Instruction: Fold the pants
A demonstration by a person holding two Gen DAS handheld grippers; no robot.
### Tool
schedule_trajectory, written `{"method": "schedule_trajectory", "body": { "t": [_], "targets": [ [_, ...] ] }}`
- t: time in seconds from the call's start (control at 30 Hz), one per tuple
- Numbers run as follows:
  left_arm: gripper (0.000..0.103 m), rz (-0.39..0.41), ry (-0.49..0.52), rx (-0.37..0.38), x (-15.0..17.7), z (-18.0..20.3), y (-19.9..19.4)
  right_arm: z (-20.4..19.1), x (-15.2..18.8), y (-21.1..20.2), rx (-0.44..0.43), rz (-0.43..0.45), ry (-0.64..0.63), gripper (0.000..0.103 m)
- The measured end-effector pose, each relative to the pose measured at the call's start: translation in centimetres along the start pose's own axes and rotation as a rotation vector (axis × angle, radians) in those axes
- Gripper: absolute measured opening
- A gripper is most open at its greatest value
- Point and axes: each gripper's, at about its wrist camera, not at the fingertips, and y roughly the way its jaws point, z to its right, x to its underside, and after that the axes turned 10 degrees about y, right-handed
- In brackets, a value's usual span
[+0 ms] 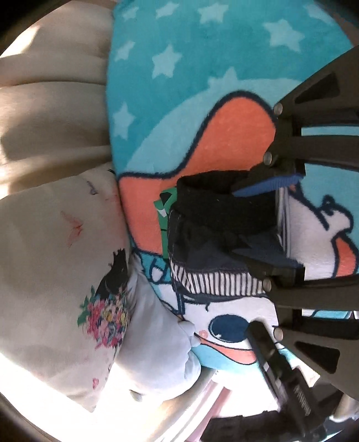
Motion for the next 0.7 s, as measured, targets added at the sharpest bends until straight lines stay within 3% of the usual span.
{"method": "schedule_trajectory", "body": {
  "t": [0.2,0.43,0.53,0.7],
  "targets": [
    [0.058,0.128,0.064,-0.113,0.4,-0.3,-5.1,-2.5,2.1,-1.3,0.063,0.05,-0.046,0.053],
    [0.07,0.205,0.091,-0.181,1.3,-1.2,-8.8,-5.0,4.0,-1.1,0.083,0.041,-0.07,0.057],
    [0.076,0.216,0.091,-0.213,1.9,-1.8,-9.7,-6.3,4.8,-1.1,0.098,0.049,-0.094,0.059],
    [0.077,0.203,0.08,-0.219,2.5,-3.2,-10.4,-8.2,6.0,-0.9,0.118,0.052,-0.128,0.061]
  ]
}}
